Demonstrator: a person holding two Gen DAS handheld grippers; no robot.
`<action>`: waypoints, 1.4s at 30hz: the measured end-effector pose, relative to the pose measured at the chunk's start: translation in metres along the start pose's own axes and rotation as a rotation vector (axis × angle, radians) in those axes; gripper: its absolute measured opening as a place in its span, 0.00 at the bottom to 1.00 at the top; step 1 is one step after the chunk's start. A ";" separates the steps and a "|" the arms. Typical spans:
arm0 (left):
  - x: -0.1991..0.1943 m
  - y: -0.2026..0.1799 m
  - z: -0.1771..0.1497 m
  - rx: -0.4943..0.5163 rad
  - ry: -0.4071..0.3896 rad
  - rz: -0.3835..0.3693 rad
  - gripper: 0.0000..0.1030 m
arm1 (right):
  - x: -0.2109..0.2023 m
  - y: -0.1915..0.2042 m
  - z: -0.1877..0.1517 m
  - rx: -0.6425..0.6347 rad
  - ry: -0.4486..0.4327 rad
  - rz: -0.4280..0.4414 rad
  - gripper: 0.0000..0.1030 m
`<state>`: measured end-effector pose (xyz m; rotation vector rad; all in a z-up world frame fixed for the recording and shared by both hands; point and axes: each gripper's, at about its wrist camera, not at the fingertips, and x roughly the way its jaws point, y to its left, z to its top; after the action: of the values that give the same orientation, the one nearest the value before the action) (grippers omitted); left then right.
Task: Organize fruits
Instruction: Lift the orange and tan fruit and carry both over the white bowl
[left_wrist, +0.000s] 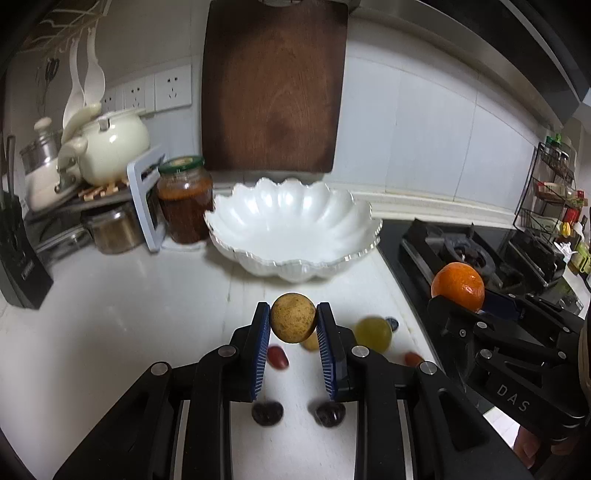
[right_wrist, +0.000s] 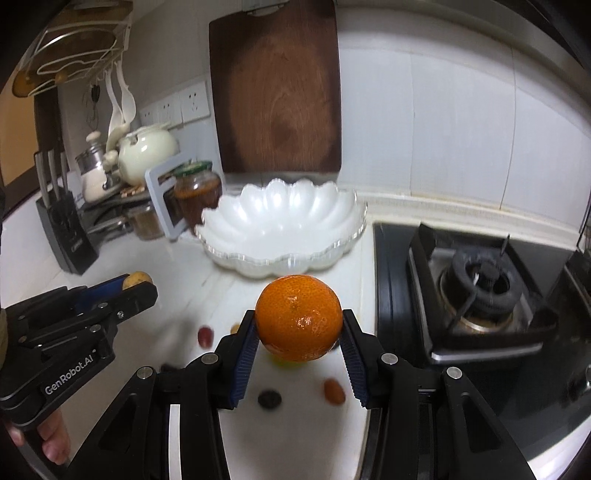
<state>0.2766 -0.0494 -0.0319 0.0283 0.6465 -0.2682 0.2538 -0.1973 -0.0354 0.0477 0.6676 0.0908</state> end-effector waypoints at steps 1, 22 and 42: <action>0.000 0.001 0.003 0.001 -0.006 -0.002 0.25 | 0.001 0.001 0.004 0.001 -0.006 -0.002 0.44; 0.044 0.027 0.086 0.043 -0.082 0.005 0.25 | 0.049 0.004 0.090 0.044 -0.067 -0.038 0.44; 0.135 0.038 0.139 0.036 0.072 0.031 0.25 | 0.152 -0.014 0.147 0.028 0.120 -0.003 0.44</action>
<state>0.4724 -0.0598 -0.0040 0.0827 0.7124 -0.2502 0.4645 -0.1983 -0.0146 0.0681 0.7893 0.0820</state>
